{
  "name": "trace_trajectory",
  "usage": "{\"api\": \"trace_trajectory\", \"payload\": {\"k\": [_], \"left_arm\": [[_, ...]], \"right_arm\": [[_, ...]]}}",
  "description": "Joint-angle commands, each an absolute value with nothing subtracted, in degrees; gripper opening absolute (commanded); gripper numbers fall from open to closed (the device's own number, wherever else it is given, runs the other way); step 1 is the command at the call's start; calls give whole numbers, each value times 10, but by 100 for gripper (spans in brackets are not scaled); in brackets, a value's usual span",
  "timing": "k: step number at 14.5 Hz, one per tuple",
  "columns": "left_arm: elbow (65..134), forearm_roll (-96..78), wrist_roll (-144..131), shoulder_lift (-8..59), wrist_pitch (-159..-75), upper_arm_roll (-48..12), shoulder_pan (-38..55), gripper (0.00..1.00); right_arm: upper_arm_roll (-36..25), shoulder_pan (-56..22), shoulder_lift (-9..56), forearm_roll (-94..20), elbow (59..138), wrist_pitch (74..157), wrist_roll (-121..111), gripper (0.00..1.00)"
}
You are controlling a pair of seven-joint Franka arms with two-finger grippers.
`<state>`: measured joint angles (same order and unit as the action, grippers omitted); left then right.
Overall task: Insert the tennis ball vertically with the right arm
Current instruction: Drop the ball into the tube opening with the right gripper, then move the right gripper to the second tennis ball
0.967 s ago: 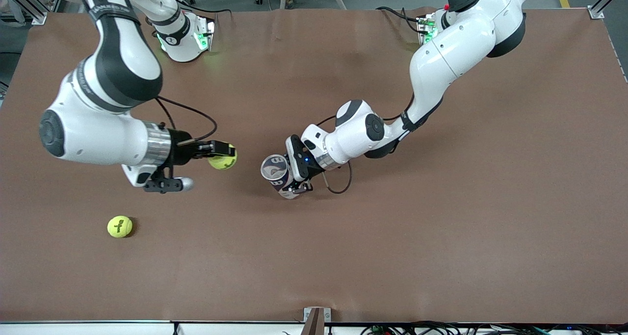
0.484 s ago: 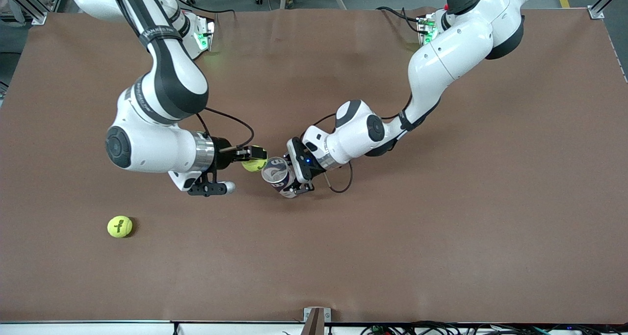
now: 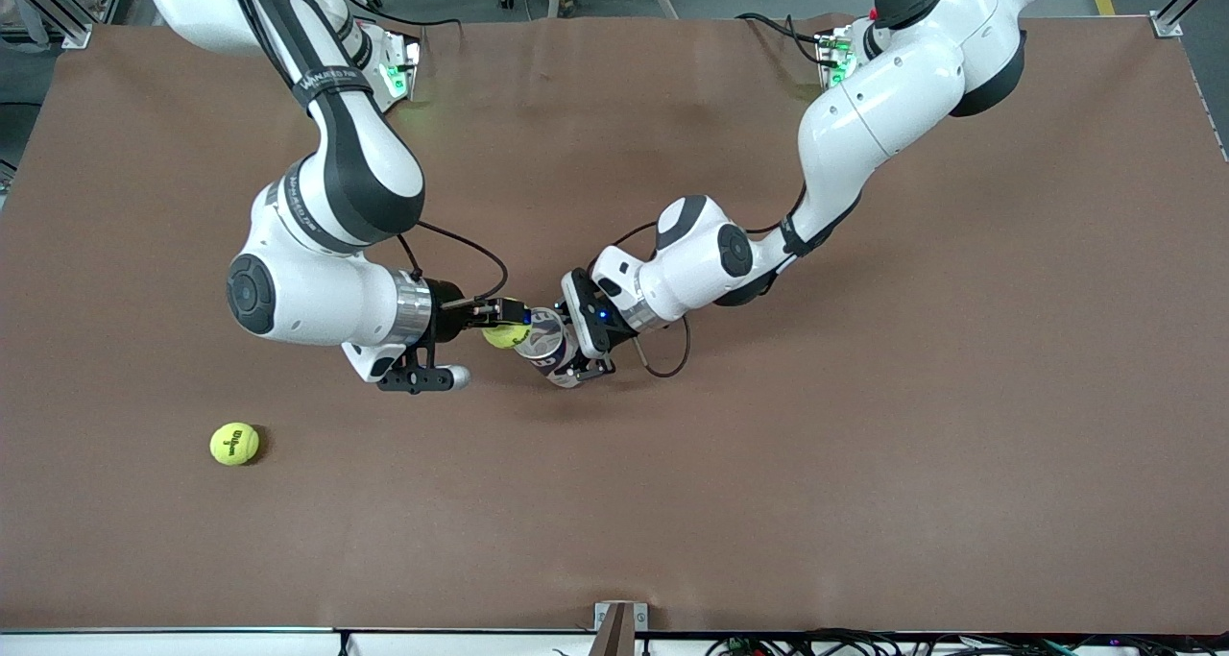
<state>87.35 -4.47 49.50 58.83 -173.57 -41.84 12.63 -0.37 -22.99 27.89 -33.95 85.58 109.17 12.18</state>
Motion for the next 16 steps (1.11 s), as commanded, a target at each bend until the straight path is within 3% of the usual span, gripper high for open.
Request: {"api": "trace_trajectory", "payload": {"k": [1,10,12,16], "left_arm": [[876,-55,504,597,-1745,-424,123,69],[878,-55,507,596,-1745,-424,117,69],[878,-55,507,596,-1745,-425,117,70],[878,-55,507,596,-1745,-429,116,70]], "right_arm": [[-7,-242,283,-352,854,1100,128,48],[-7,-260,295,-352,854,1135,129,55],[-8,-264,294,-349,853,1136,133,100],[-13,-256,290,-340,824,1121,204,100]]}}
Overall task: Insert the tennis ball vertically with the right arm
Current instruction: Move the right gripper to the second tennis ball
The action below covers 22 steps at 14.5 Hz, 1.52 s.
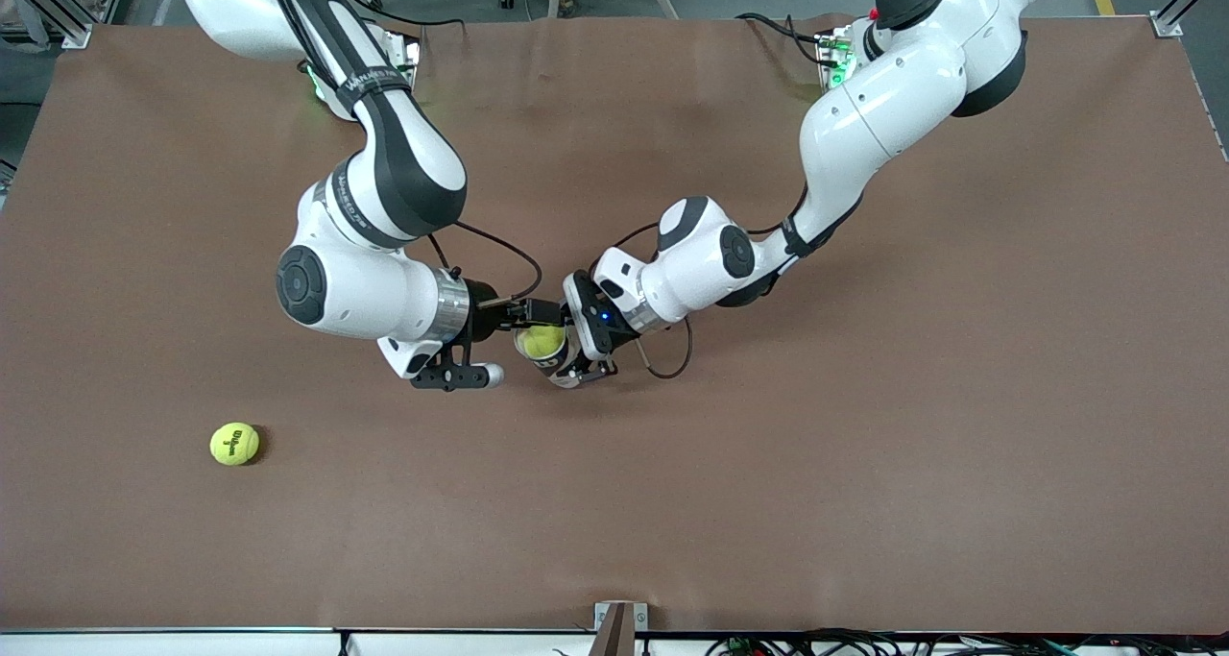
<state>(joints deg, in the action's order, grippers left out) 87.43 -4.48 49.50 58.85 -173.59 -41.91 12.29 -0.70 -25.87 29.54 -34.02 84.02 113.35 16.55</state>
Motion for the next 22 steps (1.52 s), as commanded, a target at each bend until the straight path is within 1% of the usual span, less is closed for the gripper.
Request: {"api": "trace_trajectory", "payload": {"k": [1,2,4,5,6,7,8,10,12,13,19,22], "left_arm": [[878,-55,507,596,-1745,-429,116,70],[878,-55,507,596,-1745,-429,116,71],[878,-55,507,596,-1743,-430,116,71],[878,-55,507,596,-1743,-430,116,71],[879,-55,507,596,-1743,-430,115,72],[882,-55,507,595,-1743,-430,114,73],[882,-55,507,595,-1743,-430,113,76],[882,-55,507,595,-1743,-430,113,80],[882,-55,507,595,-1743,-430,113,87],[882,-55,507,595,-1743,-430,113,87],[887,-55,505,594,-1743,-436,112,87],[887,-55,507,593,-1743,-437,107,87]], "right_arm": [[-19,-249,287,-339,822,1106,214,100],[-37,-234,287,-335,822,1091,214,100],[-86,-189,291,-268,822,1075,176,100],[-88,-156,294,-244,822,1075,122,100],[-91,-141,296,-219,825,1079,73,100],[-94,-114,314,-182,823,1081,29,100],[-94,-85,331,-153,819,1087,1,100],[-94,-58,351,-121,814,1128,-54,100],[-94,-37,377,-61,814,1169,-97,100],[-94,-27,387,-30,814,1189,-118,100],[-94,3,420,-18,815,1259,-175,100],[-93,5,438,-25,815,1264,-171,100]]}}
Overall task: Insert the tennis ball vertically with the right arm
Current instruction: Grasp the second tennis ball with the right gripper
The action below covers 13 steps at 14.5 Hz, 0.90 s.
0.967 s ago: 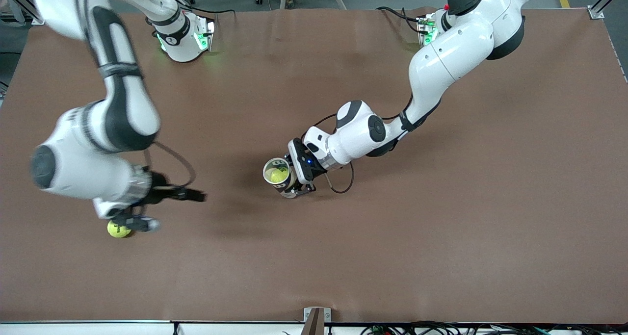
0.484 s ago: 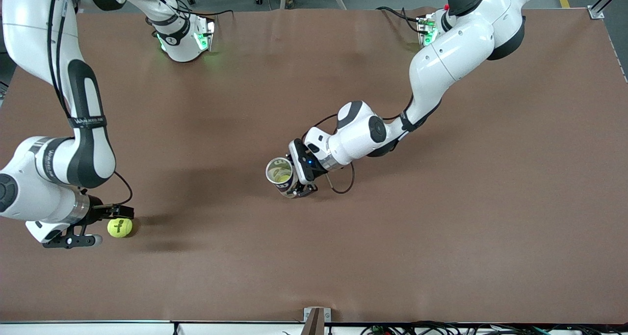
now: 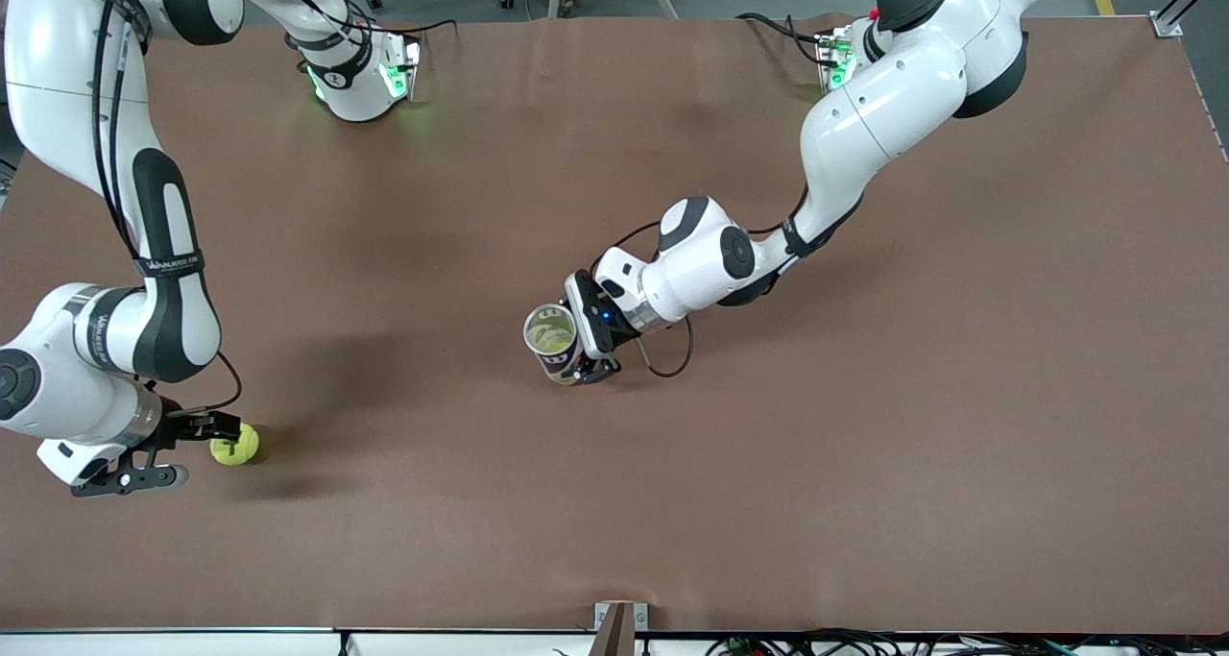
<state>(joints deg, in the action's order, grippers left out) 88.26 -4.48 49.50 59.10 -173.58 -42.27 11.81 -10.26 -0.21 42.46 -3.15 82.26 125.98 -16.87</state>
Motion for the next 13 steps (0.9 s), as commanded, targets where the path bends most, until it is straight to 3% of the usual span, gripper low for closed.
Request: {"api": "trace_trajectory", "payload": {"k": [1,9,13], "left_arm": [[888,-55,507,594,-1743,-438,106,87],[891,-55,507,594,-1743,-438,104,87],[891,-55,507,593,-1743,-438,104,87]], "right_arm": [[-93,4,442,-27,815,1265,-170,100],[-93,6,482,-27,798,1277,-165,97],[-93,9,490,-27,789,1278,-169,86]]}}
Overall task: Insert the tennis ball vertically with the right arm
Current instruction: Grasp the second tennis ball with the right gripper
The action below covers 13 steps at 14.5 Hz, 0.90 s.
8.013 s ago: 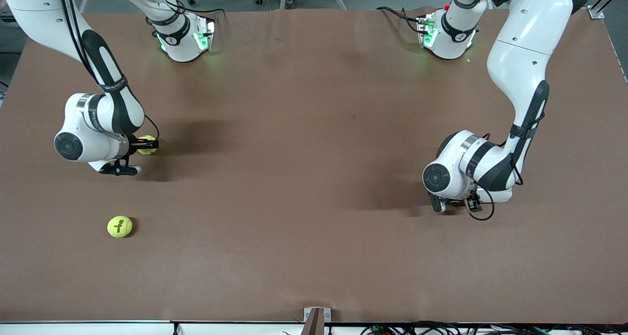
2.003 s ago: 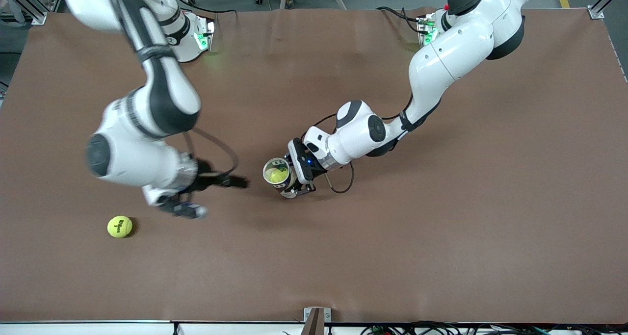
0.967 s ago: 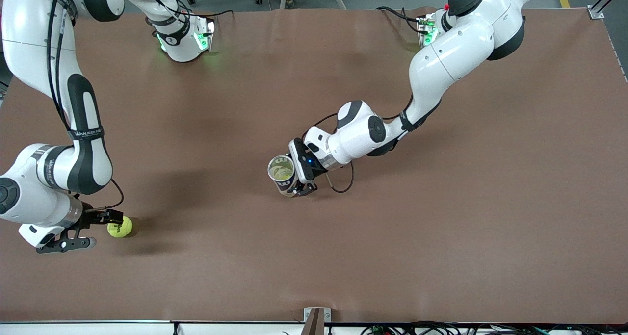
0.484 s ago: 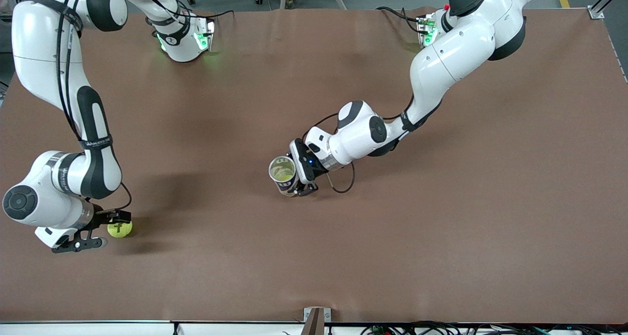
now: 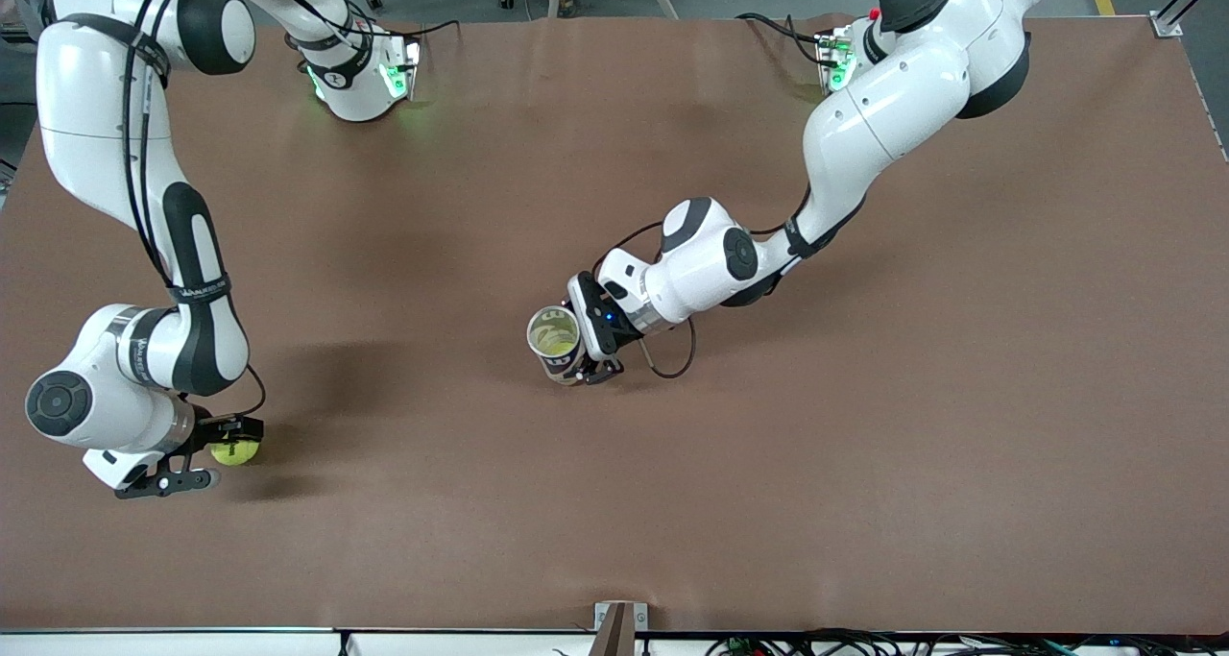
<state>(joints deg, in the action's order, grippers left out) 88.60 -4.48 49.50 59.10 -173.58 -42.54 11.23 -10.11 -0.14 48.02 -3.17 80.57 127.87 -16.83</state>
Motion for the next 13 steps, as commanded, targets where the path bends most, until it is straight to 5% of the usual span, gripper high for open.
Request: {"api": "trace_trajectory", "payload": {"k": [1,5,9,13], "left_arm": [[891,-55,507,593,-1743,-438,104,87],[891,-55,507,594,-1743,-438,104,87],[889,-54,505,593,-1743,-439,104,87],[890,-54,507,593,-1743,-439,104,87]], "right_arm": [[-93,9,490,-27,789,1279,-171,83],[-93,6,490,-25,788,1277,-173,50],[-70,10,434,-39,787,1239,-172,44],[-47,-9,337,-214,789,1103,-153,44]]}}
